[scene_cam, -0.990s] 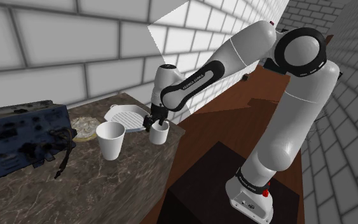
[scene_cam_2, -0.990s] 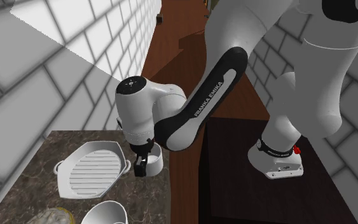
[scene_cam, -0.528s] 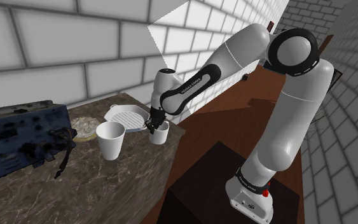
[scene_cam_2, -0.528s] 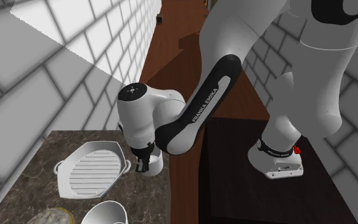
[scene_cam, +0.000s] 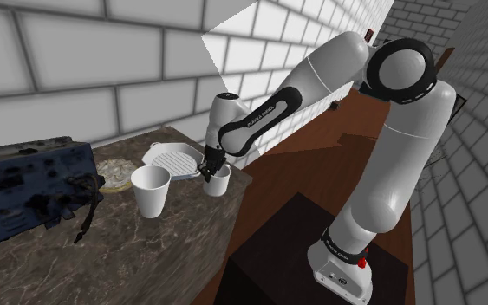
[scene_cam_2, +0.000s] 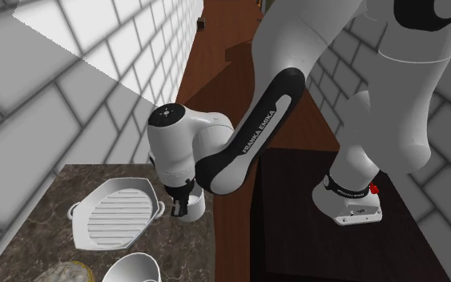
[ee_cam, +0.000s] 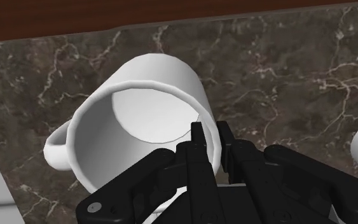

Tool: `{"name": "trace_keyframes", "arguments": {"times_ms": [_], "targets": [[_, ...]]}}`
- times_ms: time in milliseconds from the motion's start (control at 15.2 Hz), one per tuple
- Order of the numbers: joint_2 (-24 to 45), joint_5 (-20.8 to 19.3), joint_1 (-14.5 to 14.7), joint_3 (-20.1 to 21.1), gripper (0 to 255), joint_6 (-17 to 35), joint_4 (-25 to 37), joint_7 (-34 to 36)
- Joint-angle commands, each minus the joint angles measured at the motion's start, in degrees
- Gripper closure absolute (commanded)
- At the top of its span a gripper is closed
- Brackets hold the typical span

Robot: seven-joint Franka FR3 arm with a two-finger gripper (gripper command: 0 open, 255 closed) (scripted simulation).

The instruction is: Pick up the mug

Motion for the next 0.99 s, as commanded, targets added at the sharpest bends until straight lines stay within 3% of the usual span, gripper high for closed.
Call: {"name": "trace_keyframes", "arguments": {"times_ms": [0, 924], "targets": [[-1.1, 0.5, -0.1, 0.2, 255, -1.2, 0.1, -0.3], [-9.0, 3.7, -0.4, 0.7, 255, -11.2, 2.5, -2.7]]}}
